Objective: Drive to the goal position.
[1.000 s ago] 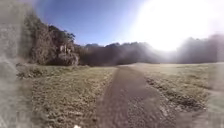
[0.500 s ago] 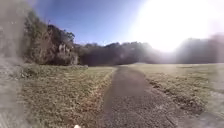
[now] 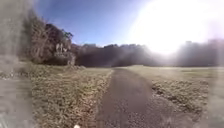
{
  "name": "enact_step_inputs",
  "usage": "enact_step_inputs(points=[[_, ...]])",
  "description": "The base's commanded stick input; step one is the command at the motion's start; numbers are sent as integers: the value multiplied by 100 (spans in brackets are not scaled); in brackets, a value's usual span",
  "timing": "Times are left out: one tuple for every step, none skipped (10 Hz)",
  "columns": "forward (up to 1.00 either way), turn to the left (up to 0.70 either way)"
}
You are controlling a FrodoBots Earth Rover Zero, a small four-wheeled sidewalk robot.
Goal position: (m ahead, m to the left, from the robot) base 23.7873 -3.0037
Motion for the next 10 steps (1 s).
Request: enact_step_inputs(points=[[60,-15],[60,-15],[60,-15],[60,-15],[60,-15],[60,-15],[60,-15],[60,-15],[60,-15],[60,-15]])
